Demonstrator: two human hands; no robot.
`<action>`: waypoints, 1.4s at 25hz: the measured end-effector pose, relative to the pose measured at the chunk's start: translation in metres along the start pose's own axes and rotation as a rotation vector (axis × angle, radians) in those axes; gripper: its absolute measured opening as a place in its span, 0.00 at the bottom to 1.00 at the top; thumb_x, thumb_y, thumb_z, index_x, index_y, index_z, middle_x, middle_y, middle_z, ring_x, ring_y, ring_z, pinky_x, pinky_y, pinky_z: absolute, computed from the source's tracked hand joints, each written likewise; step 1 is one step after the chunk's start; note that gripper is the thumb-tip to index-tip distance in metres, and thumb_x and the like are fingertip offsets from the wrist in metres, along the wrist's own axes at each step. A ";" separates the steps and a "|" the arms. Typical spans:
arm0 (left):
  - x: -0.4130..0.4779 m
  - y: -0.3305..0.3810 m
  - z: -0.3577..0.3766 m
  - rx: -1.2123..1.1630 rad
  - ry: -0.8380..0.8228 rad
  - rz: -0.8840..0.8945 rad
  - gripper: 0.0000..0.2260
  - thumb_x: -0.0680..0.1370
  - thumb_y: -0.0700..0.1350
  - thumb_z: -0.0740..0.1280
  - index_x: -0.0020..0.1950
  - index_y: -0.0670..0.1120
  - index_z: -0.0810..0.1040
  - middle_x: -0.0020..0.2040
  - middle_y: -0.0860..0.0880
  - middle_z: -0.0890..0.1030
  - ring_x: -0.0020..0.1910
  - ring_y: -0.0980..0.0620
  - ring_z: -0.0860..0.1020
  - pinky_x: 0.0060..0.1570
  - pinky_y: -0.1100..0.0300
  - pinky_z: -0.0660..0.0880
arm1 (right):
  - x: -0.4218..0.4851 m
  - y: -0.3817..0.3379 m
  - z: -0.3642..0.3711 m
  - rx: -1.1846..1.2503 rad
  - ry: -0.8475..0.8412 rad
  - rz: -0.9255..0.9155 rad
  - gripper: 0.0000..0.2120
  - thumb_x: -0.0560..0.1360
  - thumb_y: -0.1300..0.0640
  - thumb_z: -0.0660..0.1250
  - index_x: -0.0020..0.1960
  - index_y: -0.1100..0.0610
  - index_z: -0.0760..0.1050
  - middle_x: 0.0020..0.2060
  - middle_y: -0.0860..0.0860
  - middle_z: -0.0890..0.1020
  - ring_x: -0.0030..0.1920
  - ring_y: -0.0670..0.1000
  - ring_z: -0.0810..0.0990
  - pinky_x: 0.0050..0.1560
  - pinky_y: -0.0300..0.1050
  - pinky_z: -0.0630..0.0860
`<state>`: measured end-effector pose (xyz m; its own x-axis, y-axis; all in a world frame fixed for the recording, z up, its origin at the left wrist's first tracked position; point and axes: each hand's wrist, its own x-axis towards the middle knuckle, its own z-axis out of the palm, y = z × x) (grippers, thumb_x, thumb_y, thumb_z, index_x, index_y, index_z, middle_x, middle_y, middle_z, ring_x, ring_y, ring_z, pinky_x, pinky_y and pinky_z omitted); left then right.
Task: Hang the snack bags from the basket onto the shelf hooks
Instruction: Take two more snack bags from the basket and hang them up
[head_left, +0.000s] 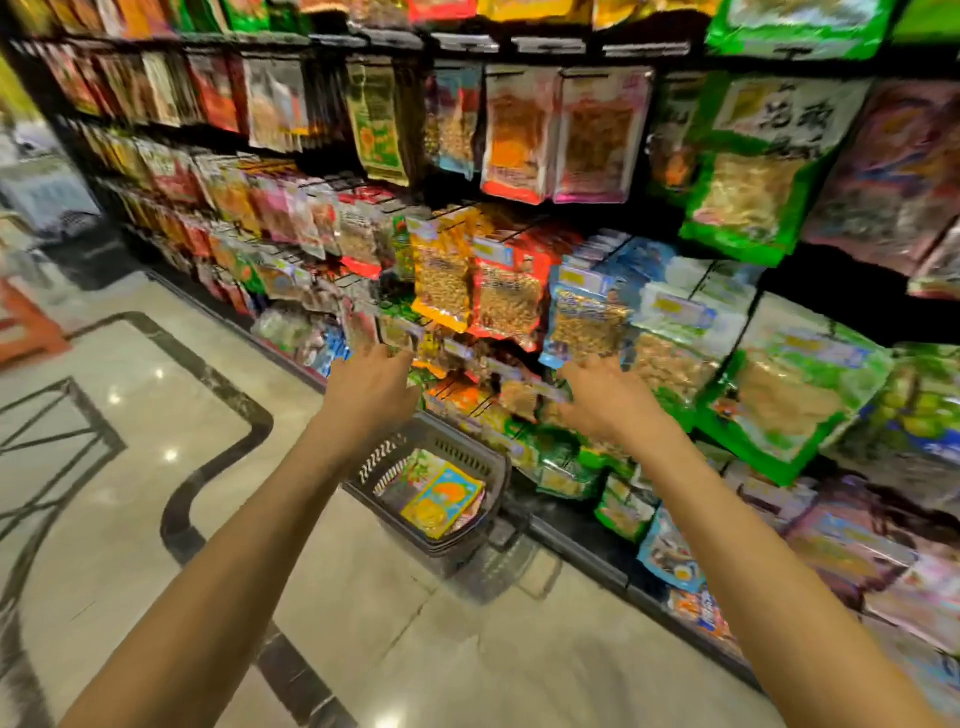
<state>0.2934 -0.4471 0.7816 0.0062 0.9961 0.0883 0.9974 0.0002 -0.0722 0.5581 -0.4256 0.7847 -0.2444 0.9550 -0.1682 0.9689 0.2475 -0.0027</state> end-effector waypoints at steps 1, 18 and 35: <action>0.007 -0.012 0.008 -0.002 -0.004 -0.008 0.19 0.80 0.55 0.59 0.67 0.46 0.71 0.61 0.41 0.75 0.61 0.38 0.73 0.56 0.44 0.72 | 0.014 -0.011 0.004 0.007 -0.018 -0.006 0.25 0.81 0.44 0.59 0.73 0.56 0.64 0.70 0.59 0.66 0.70 0.63 0.66 0.64 0.60 0.69; 0.248 -0.182 0.173 0.019 -0.327 0.090 0.19 0.79 0.54 0.62 0.67 0.46 0.70 0.71 0.42 0.70 0.67 0.38 0.70 0.60 0.41 0.71 | 0.310 -0.138 0.081 0.092 -0.328 0.017 0.25 0.81 0.45 0.60 0.74 0.57 0.64 0.71 0.58 0.67 0.69 0.62 0.69 0.63 0.58 0.70; 0.387 -0.268 0.394 -0.080 -0.665 0.445 0.18 0.78 0.50 0.63 0.65 0.44 0.72 0.57 0.37 0.78 0.58 0.35 0.75 0.53 0.44 0.73 | 0.426 -0.238 0.281 0.343 -0.604 0.453 0.25 0.79 0.47 0.61 0.71 0.57 0.67 0.67 0.63 0.70 0.66 0.64 0.70 0.62 0.57 0.71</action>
<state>0.0003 -0.0264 0.4439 0.3849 0.7454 -0.5443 0.9139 -0.3903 0.1118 0.2343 -0.1232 0.4370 0.1408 0.6734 -0.7258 0.9504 -0.2972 -0.0914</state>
